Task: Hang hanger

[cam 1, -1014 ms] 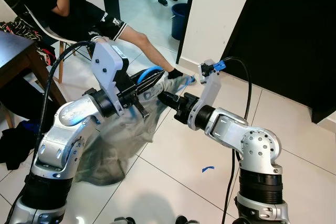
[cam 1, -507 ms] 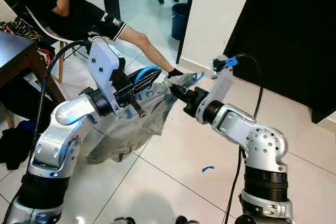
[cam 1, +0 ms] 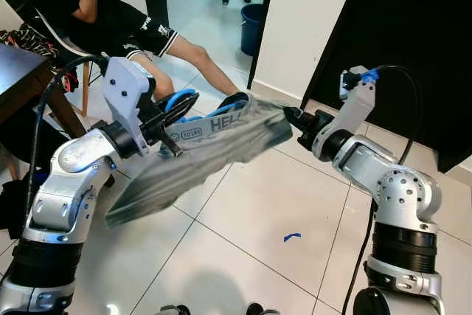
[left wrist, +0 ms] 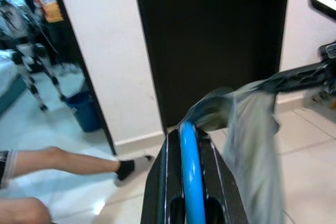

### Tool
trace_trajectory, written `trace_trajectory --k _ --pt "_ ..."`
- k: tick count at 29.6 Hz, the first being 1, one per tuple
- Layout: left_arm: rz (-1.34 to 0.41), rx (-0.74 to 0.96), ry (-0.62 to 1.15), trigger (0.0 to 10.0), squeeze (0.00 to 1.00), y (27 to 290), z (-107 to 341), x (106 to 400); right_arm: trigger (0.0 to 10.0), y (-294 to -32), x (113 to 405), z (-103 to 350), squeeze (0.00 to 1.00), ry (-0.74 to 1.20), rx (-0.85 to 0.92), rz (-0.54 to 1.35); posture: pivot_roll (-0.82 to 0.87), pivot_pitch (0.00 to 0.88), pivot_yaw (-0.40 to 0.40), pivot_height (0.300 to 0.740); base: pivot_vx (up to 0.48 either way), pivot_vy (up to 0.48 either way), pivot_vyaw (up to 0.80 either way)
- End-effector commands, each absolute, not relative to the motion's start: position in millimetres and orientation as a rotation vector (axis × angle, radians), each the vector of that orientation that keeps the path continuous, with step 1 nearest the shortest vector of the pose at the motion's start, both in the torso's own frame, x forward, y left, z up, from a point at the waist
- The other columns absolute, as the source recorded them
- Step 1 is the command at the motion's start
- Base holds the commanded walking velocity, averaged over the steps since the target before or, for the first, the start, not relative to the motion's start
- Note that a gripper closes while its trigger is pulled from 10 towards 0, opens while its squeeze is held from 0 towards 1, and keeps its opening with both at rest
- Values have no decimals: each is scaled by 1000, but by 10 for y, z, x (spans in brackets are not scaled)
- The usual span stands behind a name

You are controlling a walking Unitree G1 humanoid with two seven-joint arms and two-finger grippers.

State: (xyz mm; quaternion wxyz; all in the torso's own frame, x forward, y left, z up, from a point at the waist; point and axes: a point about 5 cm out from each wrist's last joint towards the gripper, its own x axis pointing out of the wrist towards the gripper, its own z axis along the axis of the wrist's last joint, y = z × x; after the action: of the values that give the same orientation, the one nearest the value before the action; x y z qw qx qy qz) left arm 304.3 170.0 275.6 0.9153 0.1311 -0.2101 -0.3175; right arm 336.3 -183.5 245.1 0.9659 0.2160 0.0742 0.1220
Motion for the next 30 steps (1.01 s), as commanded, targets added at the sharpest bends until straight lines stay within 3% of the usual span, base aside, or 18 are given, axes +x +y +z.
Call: trace_trajectory --k 1,16,19,20,21,22,23,25,30 --pt "-636 296 -443 10000 0 1775 2797 3030 0 -2052 3374 2468 0 121 417 147 69 193 -38 740 0 0 0" --pt "-716 225 -519 10000 0 1749 2974 2936 0 -2153 3343 2176 0 244 259 75 73 195 -38 740 0 0 0" --pt "-809 169 -525 10000 0 1715 3004 2851 0 -2145 3354 2104 0 267 220 63 74 195 -40 740 0 0 0" --pt "-936 159 -482 10000 0 1615 2935 2746 0 -2137 3375 2108 0 257 214 63 76 194 -43 740 0 0 0" --pt "-936 159 -482 10000 0 1615 2935 2746 0 -2137 3375 2108 0 257 214 63 76 194 -43 740 0 0 0" --pt "-1090 193 -391 10000 0 1494 2779 2610 0 -2123 3405 2179 0 213 221 70 77 193 -44 740 0 0 0" --pt "-1090 193 -391 10000 0 1494 2779 2610 0 -2123 3405 2179 0 213 221 70 77 193 -44 740 0 0 0" --pt "-1278 306 -172 10000 0 1393 2391 2427 0 -2105 3459 2420 0 81 299 98 81 188 -44 740 0 0 0" --pt "-1337 421 10 10000 0 1416 2057 2357 0 -2088 3482 2719 0 -69 432 155 83 186 -44 740 0 0 0"
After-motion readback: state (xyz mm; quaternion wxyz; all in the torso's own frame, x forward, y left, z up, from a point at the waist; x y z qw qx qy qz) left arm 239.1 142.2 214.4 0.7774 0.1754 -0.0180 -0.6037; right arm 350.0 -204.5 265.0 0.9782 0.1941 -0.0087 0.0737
